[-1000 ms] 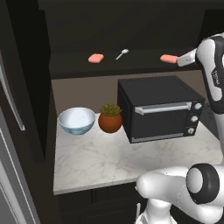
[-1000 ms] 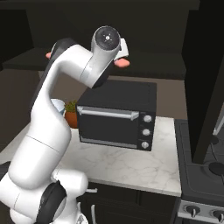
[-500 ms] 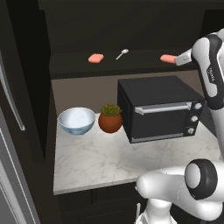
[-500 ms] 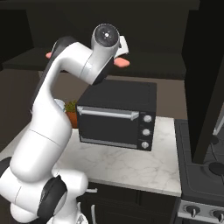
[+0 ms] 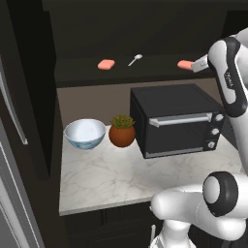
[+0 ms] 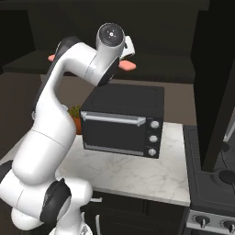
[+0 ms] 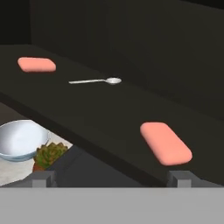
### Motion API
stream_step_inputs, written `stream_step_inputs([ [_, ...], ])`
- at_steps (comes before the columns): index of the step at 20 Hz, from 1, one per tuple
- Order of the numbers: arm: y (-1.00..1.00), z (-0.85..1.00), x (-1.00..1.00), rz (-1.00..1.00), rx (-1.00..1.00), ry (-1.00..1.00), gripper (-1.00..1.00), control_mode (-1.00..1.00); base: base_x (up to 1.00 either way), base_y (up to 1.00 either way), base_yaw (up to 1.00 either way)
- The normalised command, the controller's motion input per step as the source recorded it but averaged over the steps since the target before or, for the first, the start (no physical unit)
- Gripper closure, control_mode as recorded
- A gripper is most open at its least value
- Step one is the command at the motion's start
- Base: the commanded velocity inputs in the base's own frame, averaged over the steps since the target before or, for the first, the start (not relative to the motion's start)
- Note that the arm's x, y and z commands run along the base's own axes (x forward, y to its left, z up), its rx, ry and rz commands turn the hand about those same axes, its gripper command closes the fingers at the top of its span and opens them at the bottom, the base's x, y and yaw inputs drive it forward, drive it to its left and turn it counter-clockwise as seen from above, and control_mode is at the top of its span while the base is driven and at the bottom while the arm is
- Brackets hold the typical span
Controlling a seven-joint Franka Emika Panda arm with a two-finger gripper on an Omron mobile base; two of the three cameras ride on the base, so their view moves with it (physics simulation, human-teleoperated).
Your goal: Pick the bar soap and bar soap from the cabinet and place them on the counter.
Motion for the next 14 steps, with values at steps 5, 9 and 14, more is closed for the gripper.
stream_step_inputs([
  [5, -0.04, 0.00, 0.04, 0.00, -0.02, 0.05, -1.00, -1.00, 0.00, 0.00, 0.00],
  [9, -0.08, 0.00, 0.02, 0.00, -0.01, 0.05, -1.00, -1.00, 0.00, 0.00, 0.00],
  [14, -0.06, 0.00, 0.09, 0.00, -0.01, 0.06, -1.00, -1.00, 0.00, 0.00, 0.00],
])
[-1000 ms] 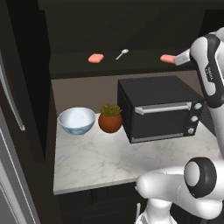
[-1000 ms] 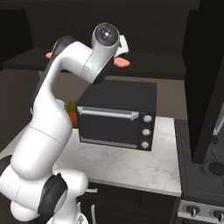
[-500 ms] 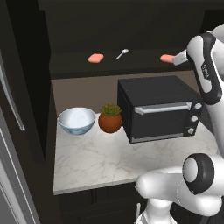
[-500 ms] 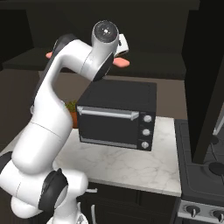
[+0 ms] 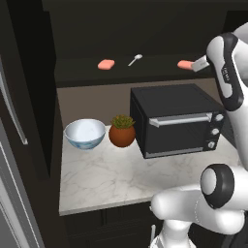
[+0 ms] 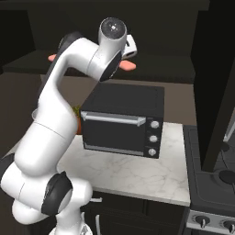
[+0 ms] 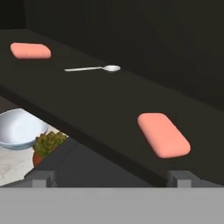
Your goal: Pick the bar soap and bar soap from the cabinet and place them on the counter.
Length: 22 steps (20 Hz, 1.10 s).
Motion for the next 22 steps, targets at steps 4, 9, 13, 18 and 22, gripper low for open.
stream_step_inputs([
  [4, -0.02, 0.00, 0.17, 0.00, -0.02, 0.07, -1.00, -1.00, 0.00, 0.00, 0.00],
  [9, -0.03, 0.00, 0.19, 0.00, -0.02, 0.07, -1.00, -1.00, 0.00, 0.00, 0.00],
  [13, -0.05, 0.00, 0.19, 0.00, -0.02, 0.07, -1.00, -1.00, 0.00, 0.00, 0.00],
  [18, -0.03, -0.04, 0.15, 0.00, -0.02, 0.08, -1.00, -1.00, 0.00, 0.00, 0.00],
  [22, -0.02, -0.08, 0.17, 0.00, 0.00, 0.08, -1.00, -1.00, 0.00, 0.00, 0.00],
])
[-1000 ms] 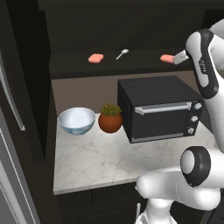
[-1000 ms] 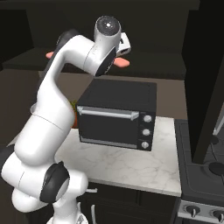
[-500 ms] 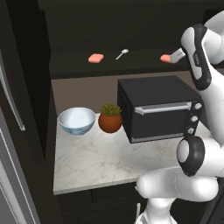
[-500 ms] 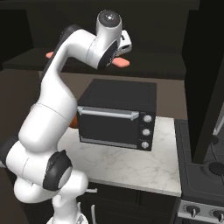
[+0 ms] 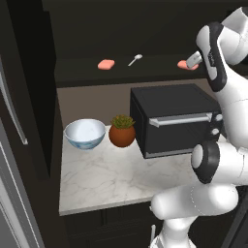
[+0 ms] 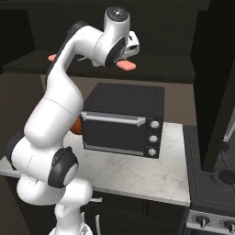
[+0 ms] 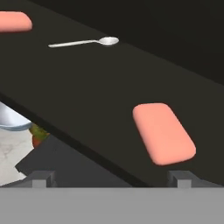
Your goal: Pick the bar soap and bar soap from the cabinet and place them on the counter.
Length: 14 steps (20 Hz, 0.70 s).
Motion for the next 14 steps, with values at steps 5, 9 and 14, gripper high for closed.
stream_step_inputs([
  [5, 0.00, -0.07, 0.18, 0.01, 0.00, 0.06, -1.00, -1.00, 0.00, 0.00, 0.00],
  [9, -0.01, -0.02, 0.22, 0.02, 0.00, 0.03, -1.00, -1.00, 0.00, 0.00, 0.00],
  [14, -0.05, 0.00, 0.24, 0.02, 0.00, 0.03, -1.00, -1.00, 0.00, 0.00, 0.00],
])
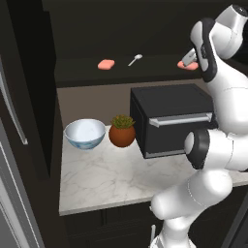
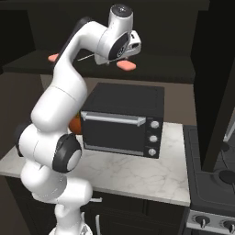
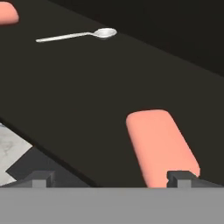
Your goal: Pick the bar soap and bar soap from the cabinet and place them on the counter.
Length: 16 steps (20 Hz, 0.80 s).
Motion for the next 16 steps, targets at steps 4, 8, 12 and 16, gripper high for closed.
stream_step_inputs([
  [4, -0.10, -0.04, 0.19, 0.02, 0.00, 0.04, -1.00, -1.00, 0.00, 0.00, 0.00],
  [8, -0.12, -0.07, 0.17, 0.01, 0.00, 0.04, -1.00, -1.00, 0.00, 0.00, 0.00],
  [12, -0.10, -0.08, 0.18, 0.01, 0.00, 0.05, -1.00, -1.00, 0.00, 0.00, 0.00],
  [16, -0.06, -0.07, 0.20, 0.01, 0.00, 0.04, -1.00, -1.00, 0.00, 0.00, 0.00],
])
